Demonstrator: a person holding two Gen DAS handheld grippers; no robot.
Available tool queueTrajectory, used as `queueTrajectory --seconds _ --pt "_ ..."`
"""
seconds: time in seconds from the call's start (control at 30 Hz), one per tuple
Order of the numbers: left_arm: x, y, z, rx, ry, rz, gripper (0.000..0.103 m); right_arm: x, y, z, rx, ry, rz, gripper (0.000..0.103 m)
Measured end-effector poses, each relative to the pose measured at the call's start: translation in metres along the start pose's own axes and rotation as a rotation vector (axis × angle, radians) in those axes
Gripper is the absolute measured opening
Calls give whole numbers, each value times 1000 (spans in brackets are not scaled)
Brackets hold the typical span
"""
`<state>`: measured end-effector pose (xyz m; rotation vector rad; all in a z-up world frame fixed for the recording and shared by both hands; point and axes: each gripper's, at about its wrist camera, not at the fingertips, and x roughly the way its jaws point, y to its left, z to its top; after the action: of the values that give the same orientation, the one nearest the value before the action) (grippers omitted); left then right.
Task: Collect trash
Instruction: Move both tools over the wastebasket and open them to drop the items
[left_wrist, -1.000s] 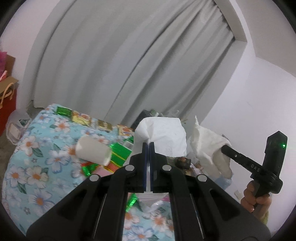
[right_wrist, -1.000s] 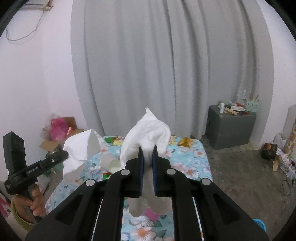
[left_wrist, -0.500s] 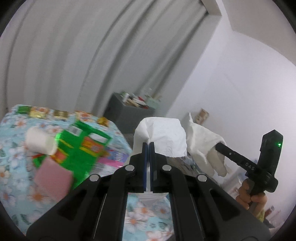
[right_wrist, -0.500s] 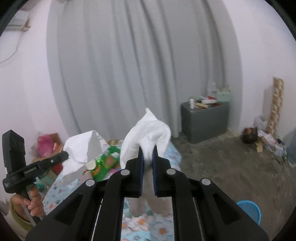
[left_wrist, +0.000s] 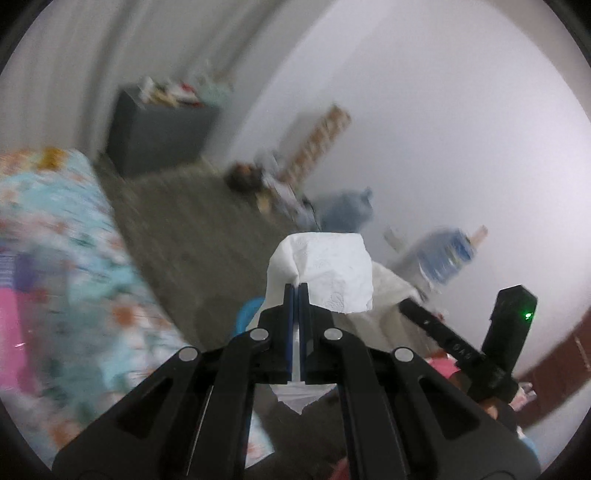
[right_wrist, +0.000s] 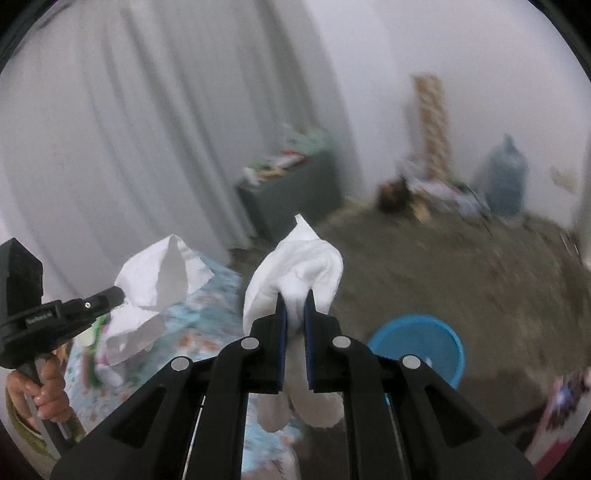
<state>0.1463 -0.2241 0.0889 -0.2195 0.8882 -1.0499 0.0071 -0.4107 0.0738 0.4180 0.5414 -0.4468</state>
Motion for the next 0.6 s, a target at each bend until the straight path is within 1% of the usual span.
queueTrajectory --seconds 0.03,0.1,0.17,0.27,0.4,0.5,0.53,0.57,0.6 --pt "13 -2 2 1 27 -3 0 5 -14 -3 33 17 -17 9" --pt "60 -11 4 9 110 -6 0 16 -48 -15 117 63 -46 9" --pt "96 -14 3 16 168 0 0 35 -81 -25 205 111 -65 9" --pt "155 -17 -2 22 258 20 0 64 -113 -38 288 163 -101 9" --pt "225 -20 -11 28 344 31 0 103 -159 -57 395 214 -135 9" --pt "279 -16 -17 15 407 35 1 139 -185 -67 460 241 -171 12" --pt "295 -14 -21 7 428 36 6 151 -191 -72 478 250 -180 15" --pt "308 -10 -27 -8 452 35 19 166 -203 -80 494 268 -201 21" --pt "321 -6 -30 -25 476 46 26 179 -213 -88 505 288 -214 37"
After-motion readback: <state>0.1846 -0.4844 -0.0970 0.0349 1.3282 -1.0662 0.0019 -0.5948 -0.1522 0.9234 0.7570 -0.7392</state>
